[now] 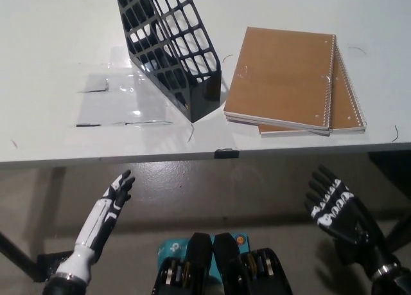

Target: Use the right hand to pick up a book from the book holder on the left side and put it on another book on the right side

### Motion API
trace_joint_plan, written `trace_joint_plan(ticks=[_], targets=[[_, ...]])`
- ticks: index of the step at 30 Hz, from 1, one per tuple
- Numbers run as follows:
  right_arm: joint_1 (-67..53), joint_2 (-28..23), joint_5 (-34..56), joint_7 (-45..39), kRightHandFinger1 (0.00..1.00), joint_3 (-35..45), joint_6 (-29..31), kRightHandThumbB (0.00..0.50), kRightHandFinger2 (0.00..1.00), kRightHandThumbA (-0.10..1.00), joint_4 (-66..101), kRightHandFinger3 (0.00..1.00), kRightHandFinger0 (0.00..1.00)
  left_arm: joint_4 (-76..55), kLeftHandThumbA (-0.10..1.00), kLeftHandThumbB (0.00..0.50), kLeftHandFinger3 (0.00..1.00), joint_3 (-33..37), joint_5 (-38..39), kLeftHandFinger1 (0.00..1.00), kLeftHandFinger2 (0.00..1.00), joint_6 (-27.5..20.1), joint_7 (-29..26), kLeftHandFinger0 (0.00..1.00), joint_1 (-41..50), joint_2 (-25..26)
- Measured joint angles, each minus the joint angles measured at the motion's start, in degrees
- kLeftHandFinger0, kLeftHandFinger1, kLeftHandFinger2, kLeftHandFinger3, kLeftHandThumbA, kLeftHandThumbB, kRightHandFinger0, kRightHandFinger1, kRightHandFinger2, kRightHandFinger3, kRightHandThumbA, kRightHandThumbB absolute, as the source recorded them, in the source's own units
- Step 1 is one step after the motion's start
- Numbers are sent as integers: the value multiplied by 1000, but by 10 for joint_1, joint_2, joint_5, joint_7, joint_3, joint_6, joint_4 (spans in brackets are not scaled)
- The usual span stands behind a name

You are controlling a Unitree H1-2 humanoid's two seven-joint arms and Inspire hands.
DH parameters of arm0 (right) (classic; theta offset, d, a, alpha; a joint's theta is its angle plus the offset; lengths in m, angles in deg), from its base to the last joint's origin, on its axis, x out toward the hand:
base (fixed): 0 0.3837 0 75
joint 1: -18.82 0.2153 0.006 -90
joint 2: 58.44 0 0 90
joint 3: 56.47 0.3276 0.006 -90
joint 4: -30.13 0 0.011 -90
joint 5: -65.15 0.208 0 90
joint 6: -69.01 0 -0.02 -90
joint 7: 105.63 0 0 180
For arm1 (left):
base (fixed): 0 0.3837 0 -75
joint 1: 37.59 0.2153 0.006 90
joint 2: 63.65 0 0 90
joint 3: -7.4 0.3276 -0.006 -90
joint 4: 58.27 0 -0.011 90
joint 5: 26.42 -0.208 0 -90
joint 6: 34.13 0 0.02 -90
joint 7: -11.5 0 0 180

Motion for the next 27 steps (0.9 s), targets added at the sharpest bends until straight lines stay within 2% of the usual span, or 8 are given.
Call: trace_joint_plan(ticks=[8,10,14,16,18,20,27], targets=[[-20,0,-7,-1,1000,-2,2,195,1000,598,7,1000,926,-6,1000,189,1000,2,-1,1000,1000,0,0,962,22,0],[-19,0,-8,-1,993,-3,3,211,1000,598,7,1000,922,-6,1000,186,1000,2,-2,1000,1000,0,0,958,22,0],[-19,0,-13,-3,998,-5,3,213,1000,621,7,1000,924,-6,1000,187,1000,2,-2,1000,1000,0,0,945,22,0],[-19,0,-16,-4,971,-6,4,223,1000,623,7,1000,910,-6,1000,175,1000,2,-2,1000,1000,0,0,939,22,0],[-19,0,-18,-6,964,-7,4,216,1000,620,7,1000,905,-6,1000,176,1000,2,-2,1000,1000,0,0,931,22,0],[-19,0,-19,-8,944,-8,4,235,991,625,7,1000,897,-6,1000,185,1000,2,-2,1000,1000,0,0,928,21,0],[-17,-3,-29,-13,938,-13,5,201,999,609,7,1000,880,-7,1000,177,1000,2,-2,1000,1000,1,0,917,19,0]])
